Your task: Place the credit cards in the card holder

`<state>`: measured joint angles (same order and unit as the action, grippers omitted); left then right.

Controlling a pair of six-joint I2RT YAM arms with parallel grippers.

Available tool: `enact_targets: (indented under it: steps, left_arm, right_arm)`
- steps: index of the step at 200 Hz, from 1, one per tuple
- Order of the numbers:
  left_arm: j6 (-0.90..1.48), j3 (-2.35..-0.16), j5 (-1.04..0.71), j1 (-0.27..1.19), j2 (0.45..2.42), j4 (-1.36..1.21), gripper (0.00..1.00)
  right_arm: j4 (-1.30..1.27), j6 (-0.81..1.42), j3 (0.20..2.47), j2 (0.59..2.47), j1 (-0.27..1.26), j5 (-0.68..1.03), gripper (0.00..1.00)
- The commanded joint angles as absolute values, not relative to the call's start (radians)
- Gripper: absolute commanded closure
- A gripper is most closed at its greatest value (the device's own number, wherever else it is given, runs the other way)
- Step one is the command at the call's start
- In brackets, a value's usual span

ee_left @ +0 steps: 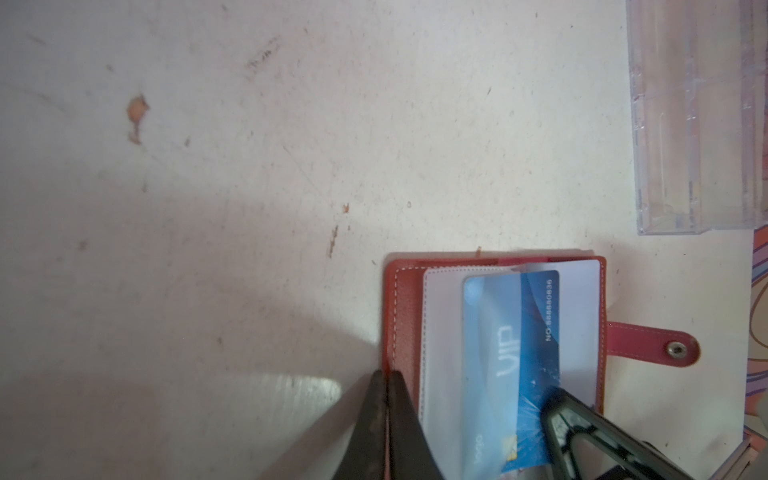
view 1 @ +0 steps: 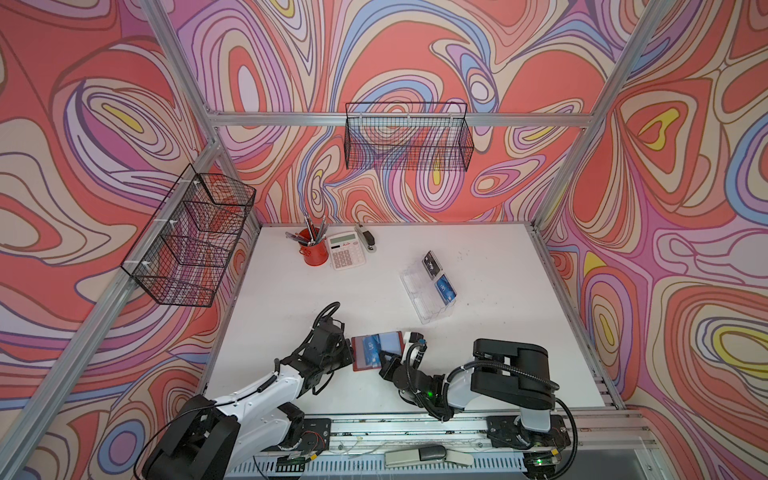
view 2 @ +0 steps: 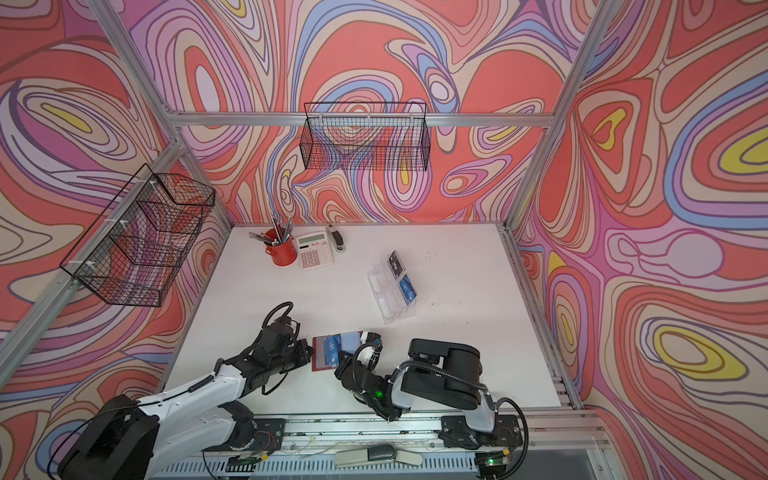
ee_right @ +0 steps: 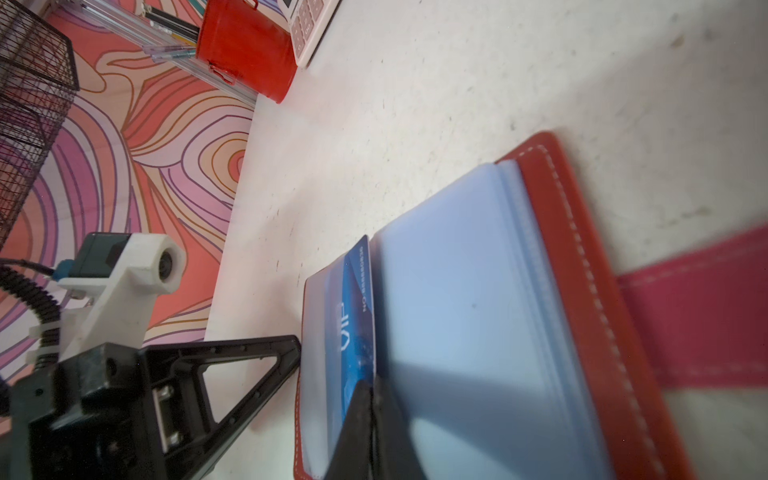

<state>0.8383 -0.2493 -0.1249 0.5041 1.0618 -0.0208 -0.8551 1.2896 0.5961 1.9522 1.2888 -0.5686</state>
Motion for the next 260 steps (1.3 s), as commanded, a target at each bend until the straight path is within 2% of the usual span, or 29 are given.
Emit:
enact_targets:
  steps: [1, 17, 38, 60, 141, 202, 231, 260]
  left_arm:
    - [0.828, -0.268, -0.104, 0.501, 1.076, 0.031, 0.91]
    - [0.828, -0.270, -0.104, 0.500, 1.078, 0.034, 0.92]
    - [0.828, -0.269, -0.104, 0.501, 1.078, 0.035, 0.92]
    - [0.828, -0.270, -0.106, 0.500, 1.080, 0.035, 0.92]
    - [0.825, -0.276, -0.114, 0.500, 1.098, 0.030, 0.93]
    - [0.825, -0.275, -0.116, 0.500, 1.094, 0.031, 0.93]
    - [0.825, -0.276, -0.116, 0.500, 1.089, 0.035, 0.93]
    - [0.826, -0.278, -0.111, 0.501, 1.072, 0.050, 0.93]
  right_arm:
    - [-0.615, 1.265, 0.624, 1.902, 1.288, -0.583, 0.77]
    - [-0.467, 1.256, 0.650, 1.842, 1.288, -0.636, 0.65]
    - [-0.309, 1.251, 0.676, 1.771, 1.287, -0.701, 0.59]
    - [-0.279, 1.233, 0.677, 1.730, 1.287, -0.715, 0.57]
    - [-0.340, 1.094, 0.846, 1.914, 1.287, -0.552, 0.61]
    - [-0.391, 1.028, 0.936, 1.985, 1.287, -0.460, 0.71]
    - [-0.391, 1.028, 0.926, 1.982, 1.287, -0.458, 0.72]
    - [-0.329, 1.037, 0.869, 1.886, 1.286, -0.555, 0.71]
